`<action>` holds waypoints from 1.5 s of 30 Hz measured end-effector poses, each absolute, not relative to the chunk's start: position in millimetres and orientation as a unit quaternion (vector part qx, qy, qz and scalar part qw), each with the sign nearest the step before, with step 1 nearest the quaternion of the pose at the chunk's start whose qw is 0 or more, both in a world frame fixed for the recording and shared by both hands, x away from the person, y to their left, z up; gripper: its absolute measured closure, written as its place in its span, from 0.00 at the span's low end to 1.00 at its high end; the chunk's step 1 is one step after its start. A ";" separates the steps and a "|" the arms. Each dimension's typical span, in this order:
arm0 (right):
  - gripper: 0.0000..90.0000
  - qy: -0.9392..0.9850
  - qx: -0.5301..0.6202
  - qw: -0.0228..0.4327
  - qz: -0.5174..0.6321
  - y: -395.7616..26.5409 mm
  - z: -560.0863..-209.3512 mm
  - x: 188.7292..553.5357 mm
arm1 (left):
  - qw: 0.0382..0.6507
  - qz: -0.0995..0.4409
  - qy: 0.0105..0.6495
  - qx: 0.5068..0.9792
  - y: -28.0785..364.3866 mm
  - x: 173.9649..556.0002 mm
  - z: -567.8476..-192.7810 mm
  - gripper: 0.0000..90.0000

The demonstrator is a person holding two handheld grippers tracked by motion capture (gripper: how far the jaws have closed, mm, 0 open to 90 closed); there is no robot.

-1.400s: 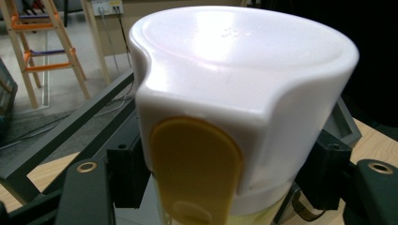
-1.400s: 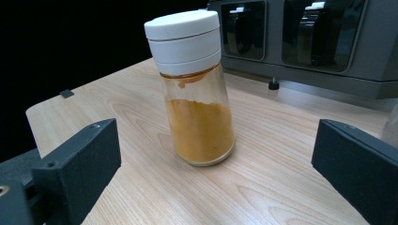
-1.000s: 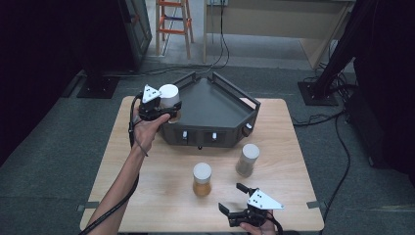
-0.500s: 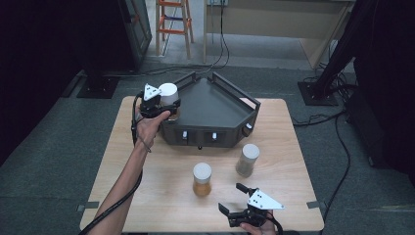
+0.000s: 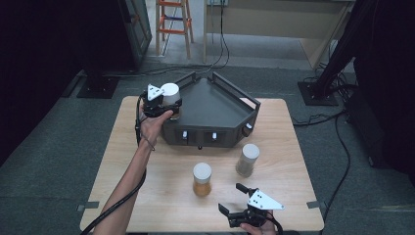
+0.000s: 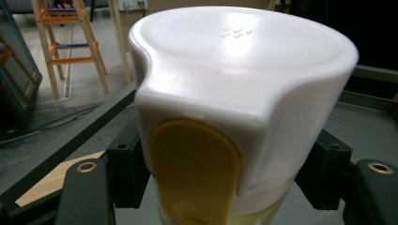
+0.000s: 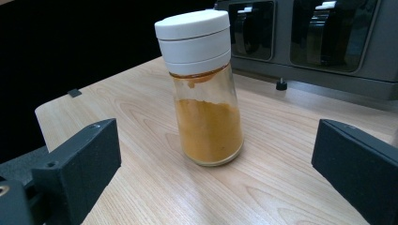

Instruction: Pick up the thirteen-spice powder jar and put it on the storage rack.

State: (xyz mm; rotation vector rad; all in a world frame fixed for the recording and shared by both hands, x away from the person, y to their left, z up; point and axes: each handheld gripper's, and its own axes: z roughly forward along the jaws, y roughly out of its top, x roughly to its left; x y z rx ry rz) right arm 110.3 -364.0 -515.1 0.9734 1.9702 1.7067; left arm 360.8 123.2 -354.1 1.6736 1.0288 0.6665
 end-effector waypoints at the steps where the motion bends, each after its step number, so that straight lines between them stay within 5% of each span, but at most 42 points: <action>1: 0.02 0.697 0.344 0.179 0.604 -364.1 -515.2 110.3 | 0.506 0.278 0.428 0.696 122.7 361.3 -354.4 0.34; 39: 0.02 0.697 0.341 0.176 0.606 -364.5 -514.9 109.9 | 0.495 0.274 0.435 0.701 114.1 366.5 -362.5 0.33; 44: 0.02 0.697 0.341 0.175 0.606 -364.1 -514.8 109.8 | 0.499 0.272 0.436 0.698 115.0 363.8 -361.3 0.19; 45: 0.02 0.697 0.340 0.175 0.606 -364.0 -514.7 109.8 | 0.493 0.275 0.444 0.696 112.1 361.6 -358.3 0.09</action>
